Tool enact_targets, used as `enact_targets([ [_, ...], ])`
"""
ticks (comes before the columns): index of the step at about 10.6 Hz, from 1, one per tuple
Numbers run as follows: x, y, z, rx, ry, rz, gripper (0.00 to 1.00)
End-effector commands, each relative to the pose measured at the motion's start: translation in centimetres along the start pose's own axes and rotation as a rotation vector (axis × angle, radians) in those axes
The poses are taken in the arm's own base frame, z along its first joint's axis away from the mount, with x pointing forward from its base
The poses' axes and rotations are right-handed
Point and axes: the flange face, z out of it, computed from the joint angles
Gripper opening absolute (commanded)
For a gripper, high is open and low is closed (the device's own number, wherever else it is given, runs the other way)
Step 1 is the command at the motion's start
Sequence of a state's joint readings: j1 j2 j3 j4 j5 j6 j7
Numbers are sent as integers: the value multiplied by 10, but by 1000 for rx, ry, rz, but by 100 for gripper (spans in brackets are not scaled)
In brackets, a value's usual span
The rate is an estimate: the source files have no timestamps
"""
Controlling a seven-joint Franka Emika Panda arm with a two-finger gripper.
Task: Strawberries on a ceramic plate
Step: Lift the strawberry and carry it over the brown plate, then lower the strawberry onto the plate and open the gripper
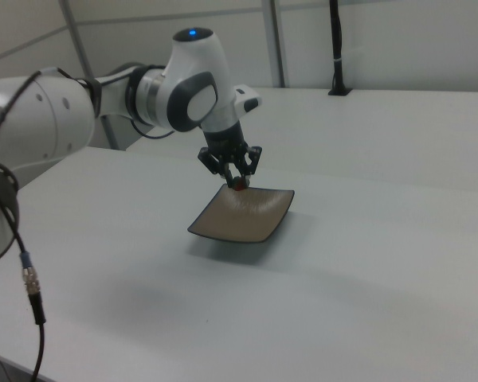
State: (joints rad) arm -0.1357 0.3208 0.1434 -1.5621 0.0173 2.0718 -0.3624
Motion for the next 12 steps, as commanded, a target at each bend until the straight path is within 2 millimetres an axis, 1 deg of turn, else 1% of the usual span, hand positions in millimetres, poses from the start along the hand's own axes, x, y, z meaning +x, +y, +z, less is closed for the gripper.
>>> enact_targets([
  [1,15,-20,40,13,41,-3,7],
  [2,18,-22,52,16,50,-5,10],
  [3,21,-32,68,20,54,-20,10],
  [5,26,-38,90,16,83,-27,10],
  [7,28,-41,110,19,86,-32,12],
  [8,31,-52,120,23,88,-46,12],
  [9,33,-54,130,19,111,-48,12],
  [10,33,-54,140,13,131,-47,14],
  [11,34,-58,142,10,138,-55,22],
  [12,34,-58,143,9,136,-57,34],
])
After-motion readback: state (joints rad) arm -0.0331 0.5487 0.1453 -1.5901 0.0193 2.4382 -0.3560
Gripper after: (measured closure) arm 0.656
